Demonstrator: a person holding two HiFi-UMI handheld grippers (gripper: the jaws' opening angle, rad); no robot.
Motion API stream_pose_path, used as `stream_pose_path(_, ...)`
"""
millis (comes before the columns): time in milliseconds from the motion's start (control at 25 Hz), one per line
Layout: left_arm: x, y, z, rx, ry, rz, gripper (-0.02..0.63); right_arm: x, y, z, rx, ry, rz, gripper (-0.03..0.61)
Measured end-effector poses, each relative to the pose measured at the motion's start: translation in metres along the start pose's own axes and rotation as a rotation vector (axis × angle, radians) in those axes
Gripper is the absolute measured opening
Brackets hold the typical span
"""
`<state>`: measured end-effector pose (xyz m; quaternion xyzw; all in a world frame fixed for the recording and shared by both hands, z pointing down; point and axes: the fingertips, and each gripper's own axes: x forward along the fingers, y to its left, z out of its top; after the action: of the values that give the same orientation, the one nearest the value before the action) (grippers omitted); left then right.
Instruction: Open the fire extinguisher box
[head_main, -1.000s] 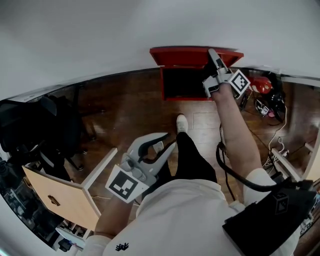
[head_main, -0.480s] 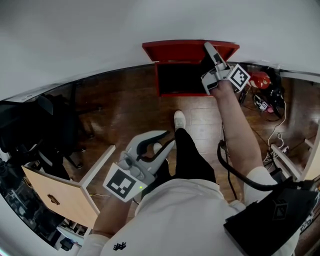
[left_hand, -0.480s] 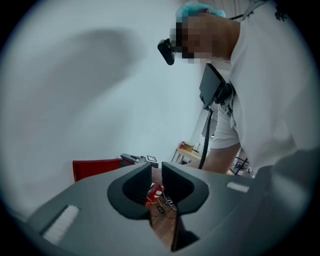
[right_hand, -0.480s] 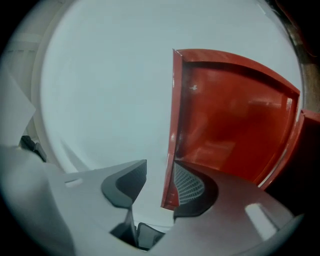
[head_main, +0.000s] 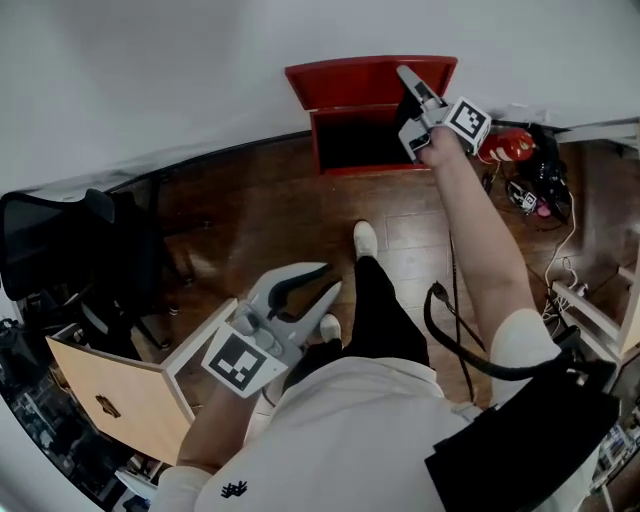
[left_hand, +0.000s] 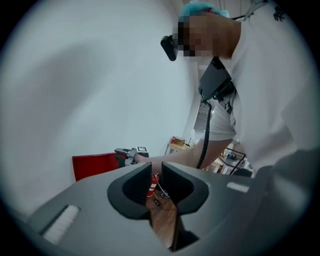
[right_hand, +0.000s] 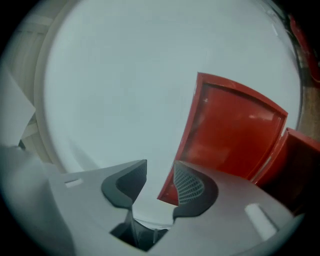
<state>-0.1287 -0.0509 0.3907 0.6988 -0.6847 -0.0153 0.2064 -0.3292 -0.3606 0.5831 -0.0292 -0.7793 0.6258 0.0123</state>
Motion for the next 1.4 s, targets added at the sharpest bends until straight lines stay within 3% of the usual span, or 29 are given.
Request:
stream_pose_path(120,-0.021,-0.014,-0.005,-0.001,-0.003,0.001,0.061,-0.006,0.003,-0.002,-0.017,-0.015,-0.029,0.167)
stream_pose_path(200,-0.036,-0.011,-0.002,0.008,-0.023,0.018,0.061,-0.012,0.019,-0.013,-0.082,0.005,-0.031,0.164)
stream_pose_path(360,-0.076,-0.012,0.000,0.043,-0.088,0.057,0.061,-0.048,0.084,-0.064,-0.236,0.083,0.064,0.166)
stream_pose_path(480,-0.110,-0.026,-0.008,0.118,-0.145,0.037,0.061,-0.100,0.143,-0.112,-0.312,0.107,0.111,0.166)
stream_pose_path(640,-0.158,-0.060,-0.023,0.196,-0.187,-0.020,0.060,-0.204,0.186,-0.180,-0.444,0.107,-0.013,0.166)
stream_pose_path(760,-0.191,-0.086,-0.036,0.179,-0.180,-0.059,0.060,-0.276,0.217,-0.235,-0.571,0.115,-0.096,0.167)
stream_pose_path(880,-0.215,-0.108,-0.046,0.140,-0.169,-0.106,0.060,-0.328,0.255,-0.288,-0.680,0.144,-0.108,0.170)
stream_pose_path(960,-0.224,-0.119,-0.050,0.164,-0.165,-0.143,0.060,-0.355,0.270,-0.315,-0.759,0.164,-0.138,0.176)
stream_pose_path(1240,-0.239,-0.147,-0.071,0.148,-0.157,-0.145,0.060,-0.397,0.299,-0.367,-0.890,0.276,-0.166,0.176)
stream_pose_path(1400,-0.221,-0.186,-0.063,0.172,-0.165,-0.214,0.060,-0.432,0.317,-0.374,-0.961,0.291,-0.170,0.172)
